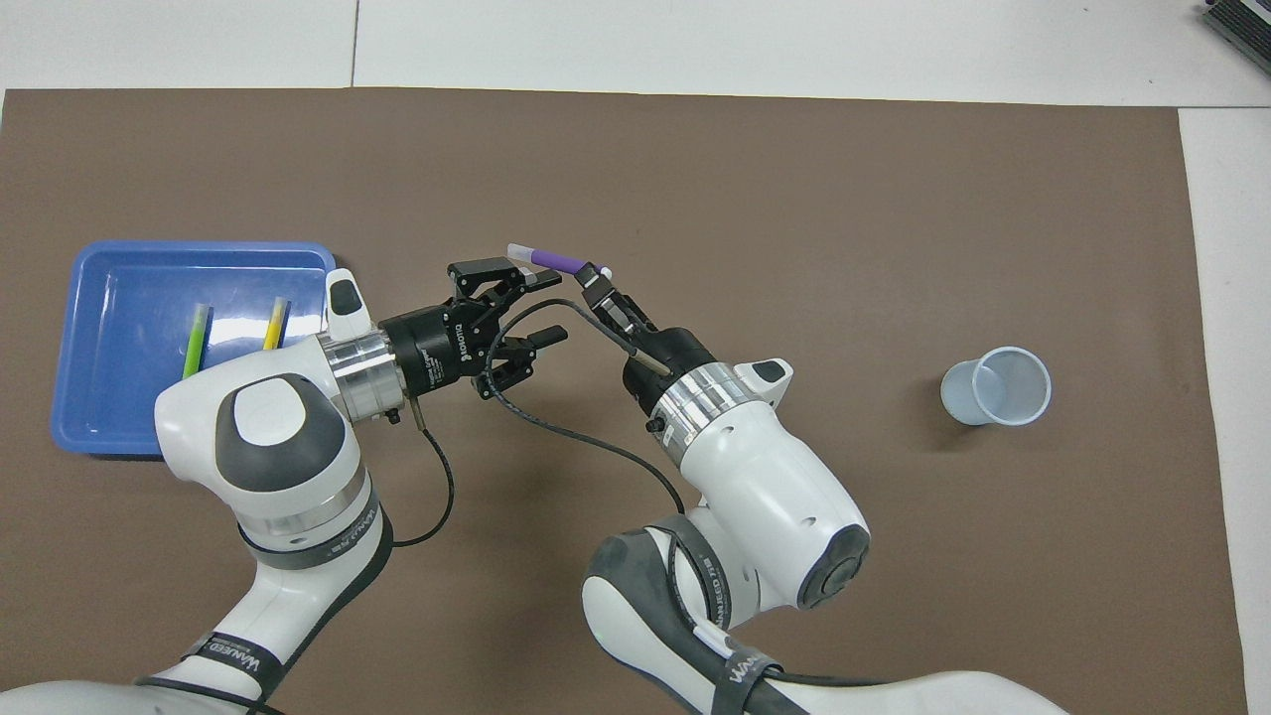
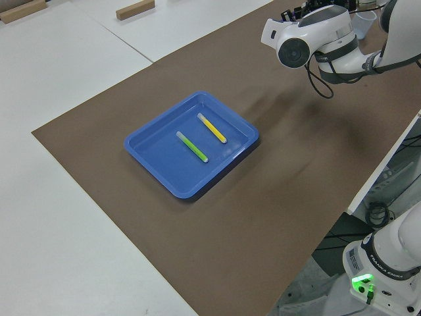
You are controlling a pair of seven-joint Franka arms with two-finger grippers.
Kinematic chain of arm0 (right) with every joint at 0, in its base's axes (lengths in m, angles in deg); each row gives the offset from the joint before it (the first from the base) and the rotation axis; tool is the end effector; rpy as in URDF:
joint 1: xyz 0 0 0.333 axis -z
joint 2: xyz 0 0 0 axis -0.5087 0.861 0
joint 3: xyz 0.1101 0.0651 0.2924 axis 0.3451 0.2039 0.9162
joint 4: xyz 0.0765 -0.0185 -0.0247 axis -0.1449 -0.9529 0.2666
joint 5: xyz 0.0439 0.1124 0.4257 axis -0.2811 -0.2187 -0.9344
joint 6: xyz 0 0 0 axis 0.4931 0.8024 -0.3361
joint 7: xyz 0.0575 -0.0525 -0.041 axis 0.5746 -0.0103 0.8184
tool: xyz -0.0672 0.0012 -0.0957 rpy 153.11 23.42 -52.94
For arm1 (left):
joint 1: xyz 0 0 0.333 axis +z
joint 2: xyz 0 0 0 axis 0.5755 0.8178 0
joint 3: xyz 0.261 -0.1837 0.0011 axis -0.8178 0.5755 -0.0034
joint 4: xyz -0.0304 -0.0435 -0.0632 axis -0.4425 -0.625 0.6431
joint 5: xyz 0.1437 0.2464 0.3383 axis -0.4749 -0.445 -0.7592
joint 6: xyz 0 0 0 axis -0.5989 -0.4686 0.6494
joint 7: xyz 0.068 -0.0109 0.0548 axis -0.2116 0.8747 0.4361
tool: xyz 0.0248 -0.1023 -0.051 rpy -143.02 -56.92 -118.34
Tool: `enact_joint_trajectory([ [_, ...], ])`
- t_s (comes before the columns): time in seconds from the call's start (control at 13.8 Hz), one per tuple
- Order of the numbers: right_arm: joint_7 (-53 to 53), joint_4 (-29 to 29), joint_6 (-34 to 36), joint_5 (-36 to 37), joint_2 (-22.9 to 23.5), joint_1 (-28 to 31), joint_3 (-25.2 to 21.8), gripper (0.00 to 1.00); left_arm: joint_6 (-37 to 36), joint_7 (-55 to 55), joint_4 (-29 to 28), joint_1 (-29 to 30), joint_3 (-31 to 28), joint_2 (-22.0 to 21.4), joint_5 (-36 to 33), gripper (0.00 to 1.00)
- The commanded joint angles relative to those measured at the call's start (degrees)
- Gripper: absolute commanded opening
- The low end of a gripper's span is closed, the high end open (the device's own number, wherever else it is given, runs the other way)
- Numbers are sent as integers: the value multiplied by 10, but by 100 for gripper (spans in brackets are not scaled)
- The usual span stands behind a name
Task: Right arm passes pens to left for tray arrangement
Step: 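Close the left gripper on the purple pen held by the right gripper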
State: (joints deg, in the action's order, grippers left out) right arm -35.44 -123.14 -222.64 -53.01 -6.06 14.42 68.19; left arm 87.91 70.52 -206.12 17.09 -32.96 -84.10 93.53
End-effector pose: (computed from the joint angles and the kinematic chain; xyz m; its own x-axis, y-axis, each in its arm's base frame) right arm 0.5419 0.3878 0.3776 0.6288 -0.7574 0.1760 -0.2727 -0.4268 -0.8623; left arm 0.5541 -0.2685 0.3383 0.6013 0.5008 -0.6226 0.7077 0.0279 0.7060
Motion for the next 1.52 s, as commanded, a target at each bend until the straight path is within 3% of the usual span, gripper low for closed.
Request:
enact_joint_trajectory([
  [0.0, 8, 14, 5, -12, 9, 0, 2, 0, 12, -18, -15, -11, -8, -16, 21, 51],
  [0.36, 9, 14, 5, -12, 9, 0, 2, 0, 2, -12, 6, 27, -9, -10, 21, 51],
  [1.45, 9, 14, 6, -12, 9, -1, 2, 0, 43, -20, 69, -7, -8, 55, 53, 50],
])
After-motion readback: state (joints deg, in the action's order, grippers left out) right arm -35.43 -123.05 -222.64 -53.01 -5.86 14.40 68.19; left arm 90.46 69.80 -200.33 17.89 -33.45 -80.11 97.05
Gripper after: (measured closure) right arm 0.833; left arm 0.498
